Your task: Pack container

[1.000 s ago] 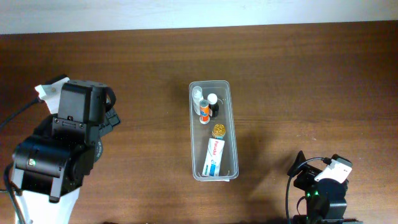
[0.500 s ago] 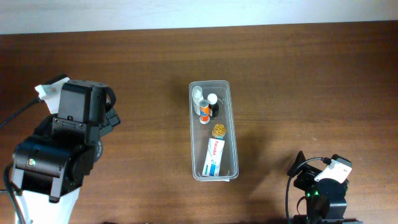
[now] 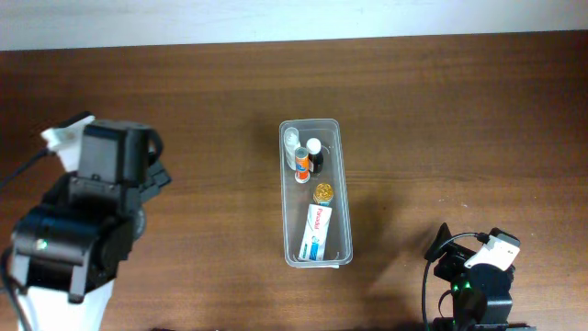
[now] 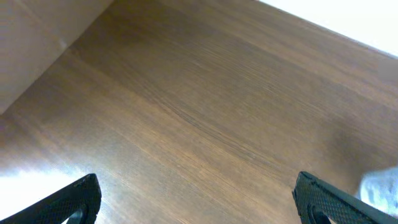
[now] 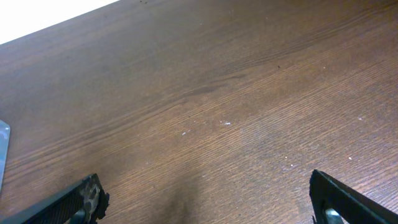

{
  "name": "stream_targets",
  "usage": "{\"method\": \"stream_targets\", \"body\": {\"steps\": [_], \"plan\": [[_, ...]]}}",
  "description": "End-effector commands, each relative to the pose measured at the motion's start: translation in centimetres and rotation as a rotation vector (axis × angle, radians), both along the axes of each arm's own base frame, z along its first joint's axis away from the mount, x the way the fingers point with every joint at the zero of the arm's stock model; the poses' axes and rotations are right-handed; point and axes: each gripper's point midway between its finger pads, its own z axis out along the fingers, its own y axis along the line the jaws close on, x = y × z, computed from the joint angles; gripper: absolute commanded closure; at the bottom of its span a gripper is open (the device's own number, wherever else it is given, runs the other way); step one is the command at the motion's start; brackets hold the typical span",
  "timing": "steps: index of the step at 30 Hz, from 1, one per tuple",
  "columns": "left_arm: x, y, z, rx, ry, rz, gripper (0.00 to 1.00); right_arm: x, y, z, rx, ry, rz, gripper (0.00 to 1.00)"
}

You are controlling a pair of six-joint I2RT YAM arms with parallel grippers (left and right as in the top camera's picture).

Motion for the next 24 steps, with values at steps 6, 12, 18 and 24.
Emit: {"method": "stream_targets", "body": {"steps": [6,12,18,24], "plan": [[-2.1,2.4,-4.5,-0.148,-0.177,0.072,0.01,0.0,0.0,-0.1,0.002,-0.007,-0.003,0.02],[-3.0,2.4,-9.3,-0.041,-0.256,-0.071,0.01,0.0,0.0,-0.1,0.002,-0.007,-0.002,0.02],[-3.4,-0.3,-13.0,0.041,-0.281,-0.331,0.01,0.0,0.0,-0.1,0.003,-0.007,-0.003,0.02],[-3.4,-2.2,-15.7,0.08,-0.306,-0.465,0.01,0.0,0.0,-0.1,0.002,-0.007,-0.003,0.02]]}}
